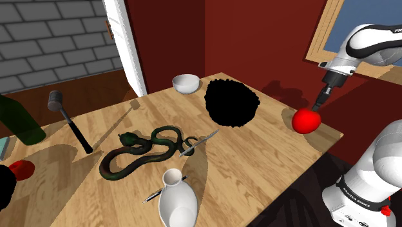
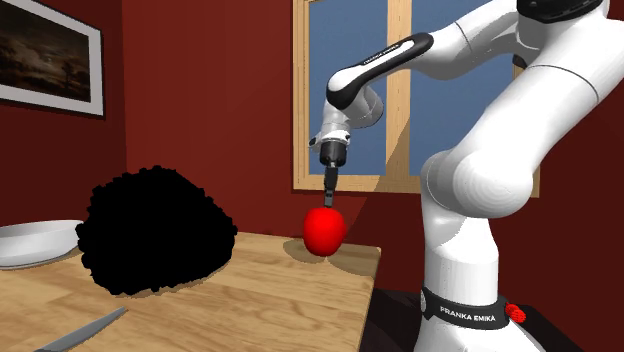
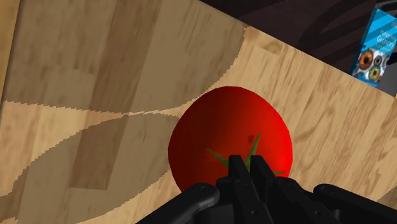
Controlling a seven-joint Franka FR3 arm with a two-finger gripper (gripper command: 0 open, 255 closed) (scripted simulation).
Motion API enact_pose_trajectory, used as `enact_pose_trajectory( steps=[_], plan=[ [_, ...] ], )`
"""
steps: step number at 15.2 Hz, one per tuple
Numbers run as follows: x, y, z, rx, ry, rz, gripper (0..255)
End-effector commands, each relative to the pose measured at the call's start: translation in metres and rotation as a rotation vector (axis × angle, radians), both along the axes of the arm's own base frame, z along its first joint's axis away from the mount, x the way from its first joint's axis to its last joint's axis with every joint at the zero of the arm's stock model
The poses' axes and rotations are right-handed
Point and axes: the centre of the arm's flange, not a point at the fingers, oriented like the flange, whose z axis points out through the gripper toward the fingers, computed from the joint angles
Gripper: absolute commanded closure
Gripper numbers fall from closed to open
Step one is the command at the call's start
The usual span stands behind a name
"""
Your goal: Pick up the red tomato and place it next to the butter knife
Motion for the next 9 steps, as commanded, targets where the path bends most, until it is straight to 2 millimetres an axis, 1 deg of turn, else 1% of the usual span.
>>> enact_pose_trajectory(
  steps=[1,9],
  plan=[
    [-0.001,0.000,0.010,0.000,0.000,0.000,255],
    [-0.001,0.000,0.053,0.000,0.000,0.000,255]
  ],
)
